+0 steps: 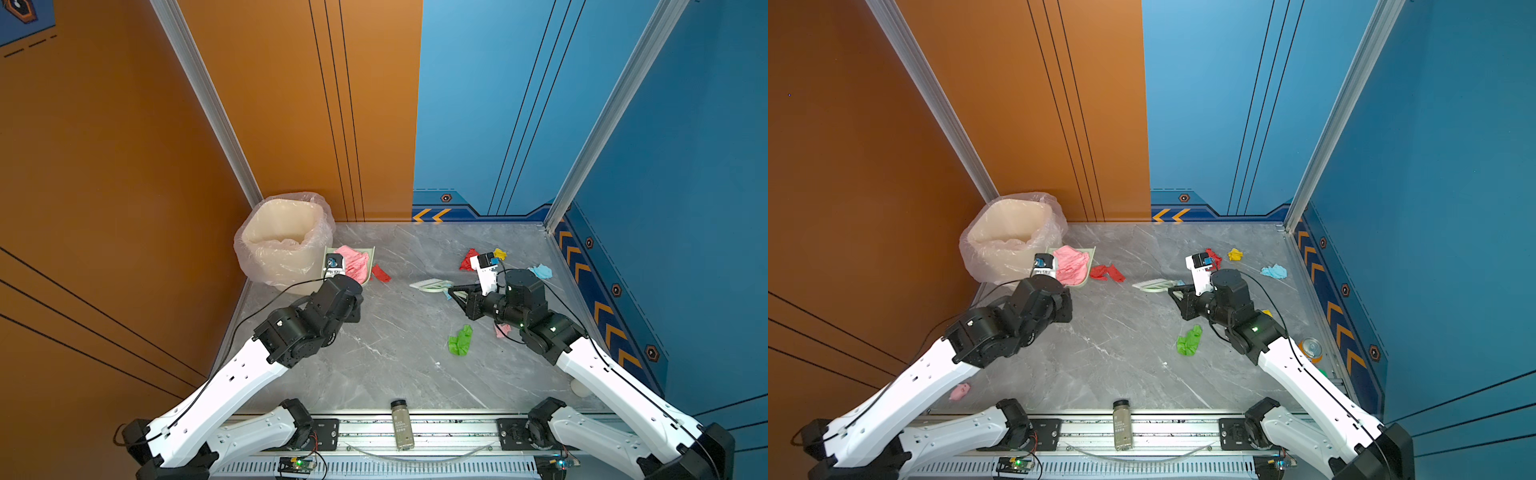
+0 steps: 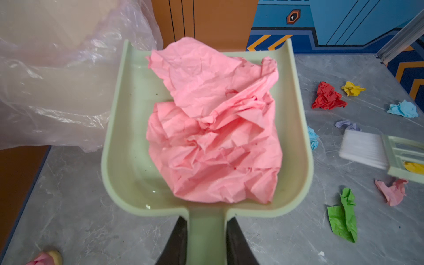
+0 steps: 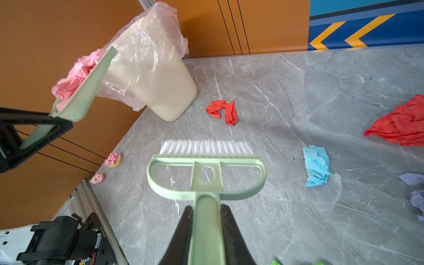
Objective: Sweep away the paper scraps from the table
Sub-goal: 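Carry the loaded dustpan with the left gripper up over the white bin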
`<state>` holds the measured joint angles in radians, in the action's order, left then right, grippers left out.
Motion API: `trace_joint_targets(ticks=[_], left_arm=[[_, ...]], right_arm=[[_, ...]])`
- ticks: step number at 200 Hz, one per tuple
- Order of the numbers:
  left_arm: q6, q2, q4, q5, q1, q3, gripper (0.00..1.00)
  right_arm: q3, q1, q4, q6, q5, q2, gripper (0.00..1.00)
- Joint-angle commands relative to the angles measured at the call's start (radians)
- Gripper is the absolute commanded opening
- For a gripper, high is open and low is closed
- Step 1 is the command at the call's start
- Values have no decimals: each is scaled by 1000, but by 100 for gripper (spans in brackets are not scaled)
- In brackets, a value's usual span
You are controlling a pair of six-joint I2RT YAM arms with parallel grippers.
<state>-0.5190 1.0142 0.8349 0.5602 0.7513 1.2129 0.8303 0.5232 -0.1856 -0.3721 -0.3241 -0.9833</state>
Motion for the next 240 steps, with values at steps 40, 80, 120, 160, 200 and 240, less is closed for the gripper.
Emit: trace_joint_targets(ticks=[40, 80, 120, 160, 200, 240], left_arm=[[118, 93, 73, -72, -159, 228, 0], [142, 159, 92, -157, -310, 352, 0], [139, 242, 94, -277, -474, 446, 0], [116, 332, 89, -391, -592, 517, 0], [85, 403, 44, -533, -693, 551, 0], [29, 454, -31, -730, -789, 537, 0]], right_arm=[[-39, -9, -11, -13, -45, 47, 0], [-69, -16, -14, -11, -46, 89, 0], [-86, -31, -38, 5, -41, 120, 0], [-66, -58, -101, 36, -27, 128, 0], [-67, -77, -105, 32, -16, 129, 0], [-62, -78, -75, 14, -6, 90, 0]])
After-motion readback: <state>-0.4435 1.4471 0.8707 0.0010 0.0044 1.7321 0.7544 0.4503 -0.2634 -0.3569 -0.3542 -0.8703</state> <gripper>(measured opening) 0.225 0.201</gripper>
